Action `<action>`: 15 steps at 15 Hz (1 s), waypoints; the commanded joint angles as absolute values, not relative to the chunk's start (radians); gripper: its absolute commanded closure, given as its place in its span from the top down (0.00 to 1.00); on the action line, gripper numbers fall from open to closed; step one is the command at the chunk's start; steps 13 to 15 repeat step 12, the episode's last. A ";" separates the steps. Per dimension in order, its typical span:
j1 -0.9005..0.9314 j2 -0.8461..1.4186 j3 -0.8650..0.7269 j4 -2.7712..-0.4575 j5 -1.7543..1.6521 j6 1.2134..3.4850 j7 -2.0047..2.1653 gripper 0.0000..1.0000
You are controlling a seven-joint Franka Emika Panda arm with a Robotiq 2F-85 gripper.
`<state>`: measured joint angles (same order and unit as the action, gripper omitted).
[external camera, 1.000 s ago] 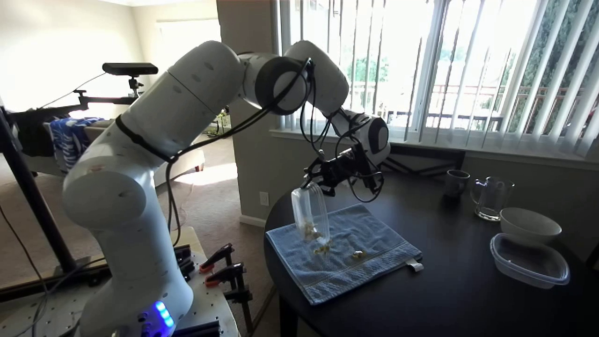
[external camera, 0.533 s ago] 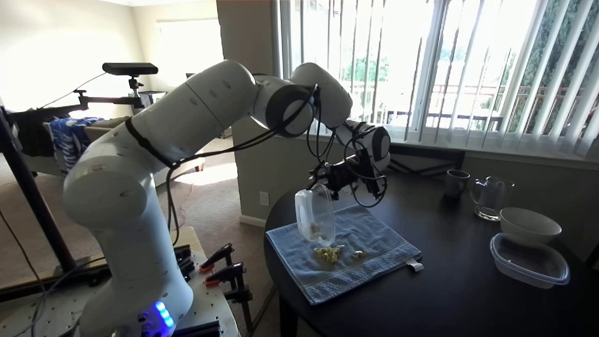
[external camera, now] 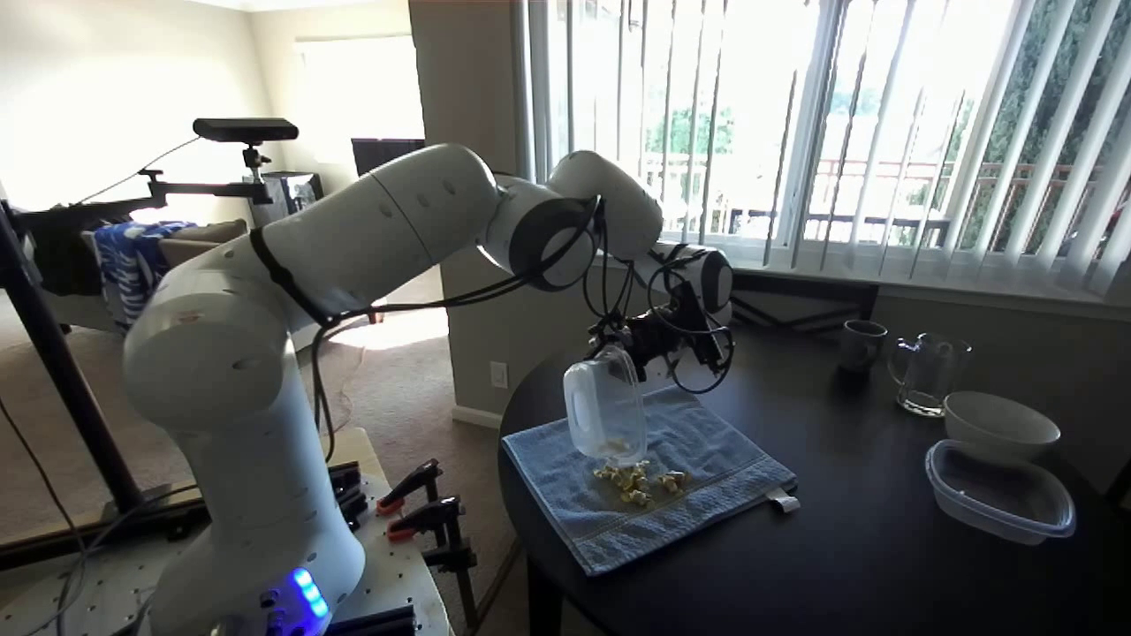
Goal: Pour the contents in the clear bowl on the blue towel.
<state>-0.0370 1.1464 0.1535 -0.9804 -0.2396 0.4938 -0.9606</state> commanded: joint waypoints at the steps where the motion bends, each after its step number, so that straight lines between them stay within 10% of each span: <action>1: -0.010 1.203 0.162 -0.901 -0.298 0.419 -0.911 0.03; 15: -0.006 1.268 0.165 -0.778 -0.326 0.413 -0.882 0.03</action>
